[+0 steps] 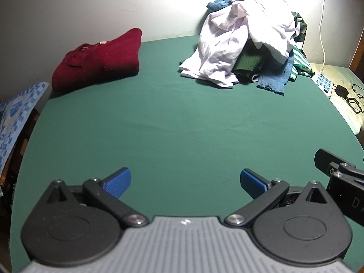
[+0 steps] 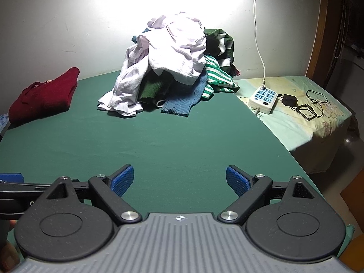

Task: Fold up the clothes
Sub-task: 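Move both grippers toward the clothes heap, open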

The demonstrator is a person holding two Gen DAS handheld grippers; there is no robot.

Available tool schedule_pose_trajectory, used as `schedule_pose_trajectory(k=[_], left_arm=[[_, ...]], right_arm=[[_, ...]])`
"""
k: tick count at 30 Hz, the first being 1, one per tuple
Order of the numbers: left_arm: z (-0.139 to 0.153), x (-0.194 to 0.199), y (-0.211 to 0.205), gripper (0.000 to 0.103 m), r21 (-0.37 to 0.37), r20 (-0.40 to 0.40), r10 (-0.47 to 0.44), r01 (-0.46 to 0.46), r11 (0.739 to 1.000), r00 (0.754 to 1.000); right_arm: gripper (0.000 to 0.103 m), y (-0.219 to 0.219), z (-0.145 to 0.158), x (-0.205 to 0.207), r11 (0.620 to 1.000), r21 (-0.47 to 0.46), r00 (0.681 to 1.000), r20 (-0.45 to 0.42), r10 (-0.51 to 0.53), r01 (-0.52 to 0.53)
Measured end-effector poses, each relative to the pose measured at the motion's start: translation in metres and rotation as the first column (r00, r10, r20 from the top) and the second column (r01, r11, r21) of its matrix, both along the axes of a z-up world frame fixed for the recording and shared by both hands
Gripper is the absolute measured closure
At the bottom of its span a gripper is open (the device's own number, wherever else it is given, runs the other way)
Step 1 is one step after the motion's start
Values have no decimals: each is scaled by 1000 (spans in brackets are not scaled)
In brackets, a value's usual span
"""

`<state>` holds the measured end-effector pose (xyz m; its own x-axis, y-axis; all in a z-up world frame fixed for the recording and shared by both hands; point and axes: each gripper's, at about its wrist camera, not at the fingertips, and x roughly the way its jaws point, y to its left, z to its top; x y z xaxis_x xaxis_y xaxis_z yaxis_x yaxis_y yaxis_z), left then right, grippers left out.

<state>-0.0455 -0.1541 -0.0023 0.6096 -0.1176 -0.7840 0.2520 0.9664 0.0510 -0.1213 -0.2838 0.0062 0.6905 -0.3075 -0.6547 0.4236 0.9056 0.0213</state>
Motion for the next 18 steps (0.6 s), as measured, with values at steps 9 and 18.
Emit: schedule_pose_trajectory(k=[9, 18], left_arm=[[-1, -3, -5, 1, -3, -11, 7, -7, 1000, 1000], [-4, -3, -8, 1, -11, -26, 13, -13, 1000, 1000]], right_arm=[[12, -7, -3, -1, 1000, -1, 1000, 5, 3, -3], [12, -11, -6, -2, 1000, -3, 1000, 4, 5, -4]])
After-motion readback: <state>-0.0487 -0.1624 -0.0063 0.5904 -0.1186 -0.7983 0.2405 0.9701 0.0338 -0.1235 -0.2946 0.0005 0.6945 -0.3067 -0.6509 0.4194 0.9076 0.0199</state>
